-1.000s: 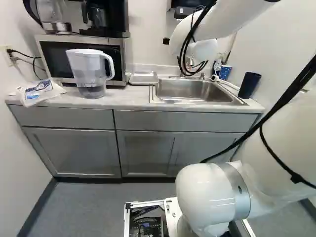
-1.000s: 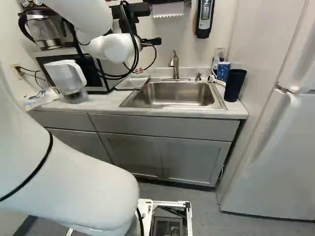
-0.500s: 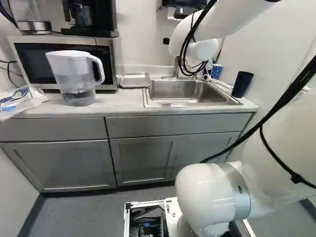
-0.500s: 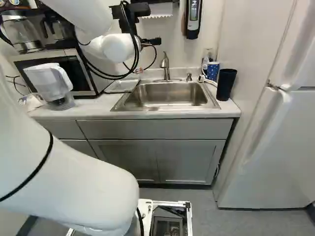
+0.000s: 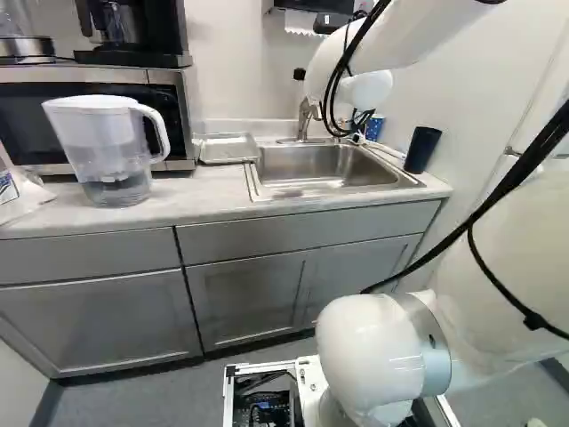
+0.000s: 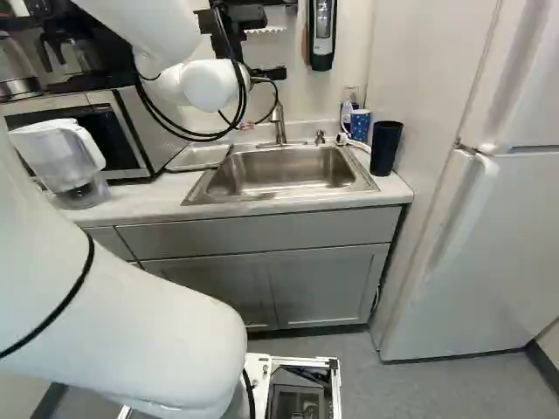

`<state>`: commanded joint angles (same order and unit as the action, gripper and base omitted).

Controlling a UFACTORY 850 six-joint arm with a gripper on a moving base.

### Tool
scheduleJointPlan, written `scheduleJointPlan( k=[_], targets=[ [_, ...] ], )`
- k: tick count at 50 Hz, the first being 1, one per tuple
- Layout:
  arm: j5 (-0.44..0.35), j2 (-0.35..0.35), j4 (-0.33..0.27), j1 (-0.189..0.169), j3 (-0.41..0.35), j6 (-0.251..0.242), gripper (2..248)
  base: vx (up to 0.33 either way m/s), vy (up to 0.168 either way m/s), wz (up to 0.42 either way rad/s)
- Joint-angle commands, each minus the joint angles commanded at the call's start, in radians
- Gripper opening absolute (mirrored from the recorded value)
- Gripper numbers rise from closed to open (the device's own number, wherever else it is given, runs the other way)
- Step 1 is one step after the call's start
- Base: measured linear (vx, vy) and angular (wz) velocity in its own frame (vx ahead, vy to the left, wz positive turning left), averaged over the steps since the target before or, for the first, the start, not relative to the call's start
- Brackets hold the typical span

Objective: Rinse the cup and place it in the tray

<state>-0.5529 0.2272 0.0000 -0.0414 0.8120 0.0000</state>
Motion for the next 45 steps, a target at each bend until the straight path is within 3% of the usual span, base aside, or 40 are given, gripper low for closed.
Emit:
scheduleJointPlan(
  k=[45],
  targets=[
    [0.0, 0.0, 0.0, 0.0, 0.0, 0.0, 247, 0.037, 0.016, -0.158]
  ],
)
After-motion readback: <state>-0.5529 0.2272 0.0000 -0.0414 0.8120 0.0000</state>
